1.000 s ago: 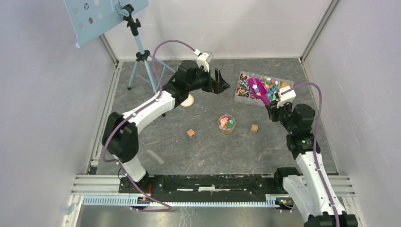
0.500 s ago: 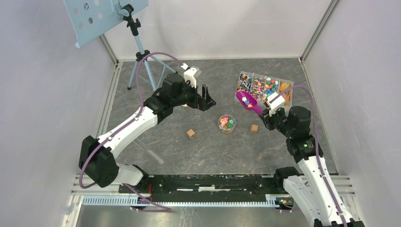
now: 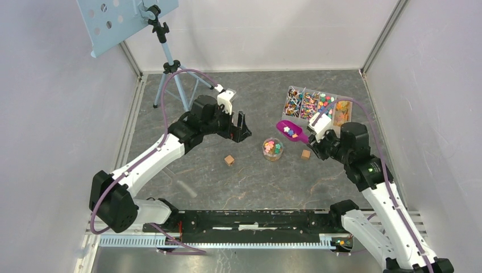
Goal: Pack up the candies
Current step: Place the fake candies in the packing bottle.
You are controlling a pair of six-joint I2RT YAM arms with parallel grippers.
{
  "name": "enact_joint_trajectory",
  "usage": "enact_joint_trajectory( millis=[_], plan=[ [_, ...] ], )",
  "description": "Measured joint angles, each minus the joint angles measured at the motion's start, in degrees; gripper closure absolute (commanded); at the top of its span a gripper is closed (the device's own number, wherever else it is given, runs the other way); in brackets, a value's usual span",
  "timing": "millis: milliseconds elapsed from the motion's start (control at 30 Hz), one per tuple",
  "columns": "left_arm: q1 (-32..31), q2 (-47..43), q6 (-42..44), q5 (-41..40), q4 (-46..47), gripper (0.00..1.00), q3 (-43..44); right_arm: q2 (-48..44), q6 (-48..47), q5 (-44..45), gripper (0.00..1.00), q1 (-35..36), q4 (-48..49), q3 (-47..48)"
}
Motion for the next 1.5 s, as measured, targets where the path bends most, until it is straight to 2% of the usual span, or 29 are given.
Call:
enact_joint_trajectory(
  millis=[600,1500],
  plan=[
    [0.0,-1.3,2.2,-1.4,-2.4,0.00,-0.1,7.1,2.3,2.3,1.00,7.6,-11.3,4.1],
    [0.0,-2.1,3.5,-2.6,-4.0,0.00,-0.2,19.2,8.9,10.5,1.00,16.0,-22.8,17.9]
  ],
)
